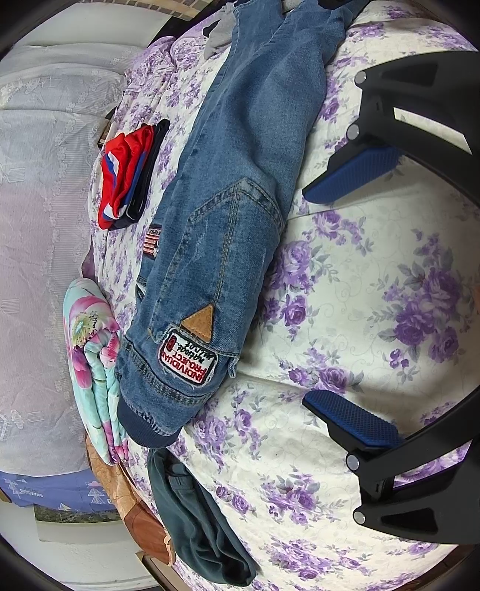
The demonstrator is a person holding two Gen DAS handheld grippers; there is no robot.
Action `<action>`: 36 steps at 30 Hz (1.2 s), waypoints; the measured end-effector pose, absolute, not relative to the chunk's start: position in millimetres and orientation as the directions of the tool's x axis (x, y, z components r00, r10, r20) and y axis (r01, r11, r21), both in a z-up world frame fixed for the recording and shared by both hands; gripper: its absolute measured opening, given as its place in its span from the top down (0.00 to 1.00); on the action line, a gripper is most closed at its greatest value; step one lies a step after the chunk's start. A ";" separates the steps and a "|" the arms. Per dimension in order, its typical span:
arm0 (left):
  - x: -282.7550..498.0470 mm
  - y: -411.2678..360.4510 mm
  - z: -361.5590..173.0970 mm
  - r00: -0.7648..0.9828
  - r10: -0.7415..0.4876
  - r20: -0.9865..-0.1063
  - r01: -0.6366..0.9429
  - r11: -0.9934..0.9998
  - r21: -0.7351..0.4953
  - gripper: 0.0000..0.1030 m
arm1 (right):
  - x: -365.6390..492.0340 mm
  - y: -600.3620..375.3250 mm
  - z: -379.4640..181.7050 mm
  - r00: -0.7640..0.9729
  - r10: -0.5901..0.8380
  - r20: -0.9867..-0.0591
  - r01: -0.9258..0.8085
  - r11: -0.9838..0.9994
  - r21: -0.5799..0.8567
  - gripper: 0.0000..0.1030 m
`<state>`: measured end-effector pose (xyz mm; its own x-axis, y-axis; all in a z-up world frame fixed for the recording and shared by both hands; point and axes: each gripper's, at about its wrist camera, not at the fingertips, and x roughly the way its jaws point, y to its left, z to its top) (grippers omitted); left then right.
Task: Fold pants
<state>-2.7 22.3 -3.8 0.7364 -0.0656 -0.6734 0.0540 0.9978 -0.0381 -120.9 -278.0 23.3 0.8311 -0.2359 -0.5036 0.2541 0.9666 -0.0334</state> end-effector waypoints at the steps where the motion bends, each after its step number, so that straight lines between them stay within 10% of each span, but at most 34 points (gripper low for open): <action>1: -2.6 22.4 -4.2 0.734 -0.067 -0.675 0.054 0.998 -0.040 0.04 | -120.9 -277.9 23.2 0.831 -0.236 -0.503 0.254 0.967 -0.033 0.03; 14: 21.0 25.9 -23.2 0.617 -0.113 -0.779 0.096 0.993 -0.068 0.04 | -112.2 -283.4 21.9 0.804 -0.165 -0.572 0.207 0.978 0.007 0.03; 22: 16.2 31.4 -20.8 0.565 -0.197 -0.801 0.262 0.964 -0.052 0.04 | -117.2 -324.0 17.1 0.821 -0.026 -0.571 0.220 0.936 0.274 0.03; 36: 98.4 91.3 75.9 0.741 -0.148 -0.655 0.133 0.988 -0.072 0.05 | -38.8 -326.4 73.0 0.842 0.025 -0.538 0.110 0.970 0.219 0.03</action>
